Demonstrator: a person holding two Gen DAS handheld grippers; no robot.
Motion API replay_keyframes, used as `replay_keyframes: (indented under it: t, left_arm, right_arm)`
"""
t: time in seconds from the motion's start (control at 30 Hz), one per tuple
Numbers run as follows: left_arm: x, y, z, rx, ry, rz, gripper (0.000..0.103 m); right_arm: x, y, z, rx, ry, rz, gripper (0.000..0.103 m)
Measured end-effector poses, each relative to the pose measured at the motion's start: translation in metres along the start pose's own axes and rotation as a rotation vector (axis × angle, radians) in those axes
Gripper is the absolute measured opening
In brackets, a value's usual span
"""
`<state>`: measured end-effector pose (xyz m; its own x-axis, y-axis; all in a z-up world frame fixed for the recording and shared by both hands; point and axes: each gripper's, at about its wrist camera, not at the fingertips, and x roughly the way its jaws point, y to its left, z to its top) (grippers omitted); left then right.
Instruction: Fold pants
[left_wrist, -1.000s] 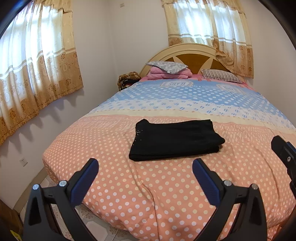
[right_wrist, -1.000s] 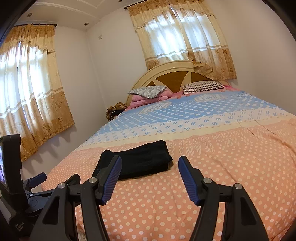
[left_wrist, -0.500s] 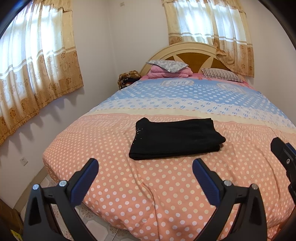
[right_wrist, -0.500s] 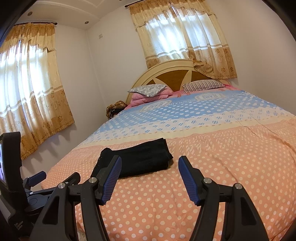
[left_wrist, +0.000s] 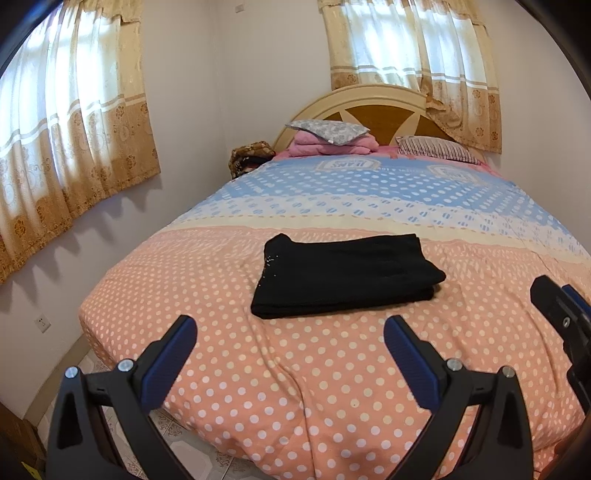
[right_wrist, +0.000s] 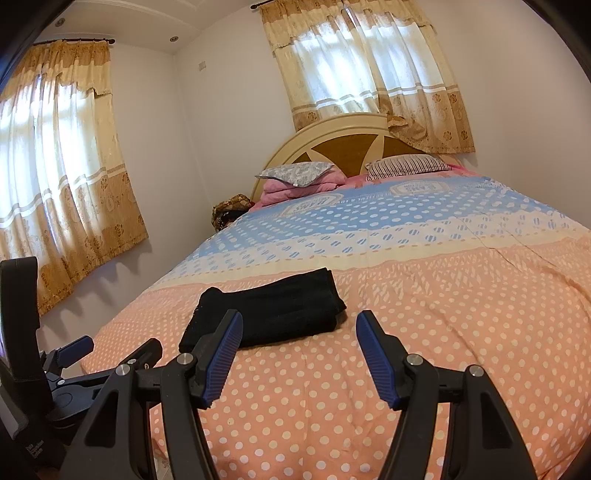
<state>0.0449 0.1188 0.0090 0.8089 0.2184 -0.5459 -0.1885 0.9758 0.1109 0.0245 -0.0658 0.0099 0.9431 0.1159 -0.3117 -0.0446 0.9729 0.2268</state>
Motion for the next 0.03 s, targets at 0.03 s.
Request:
replay_keyframes:
  t: [0.03]
  left_arm:
    - [0.0003, 0.0004, 0.0003, -0.002, 0.002, -0.002, 0.103]
  right_arm:
    - [0.0000, -0.0003, -0.0005, 0.001, 0.000, -0.001, 0.066]
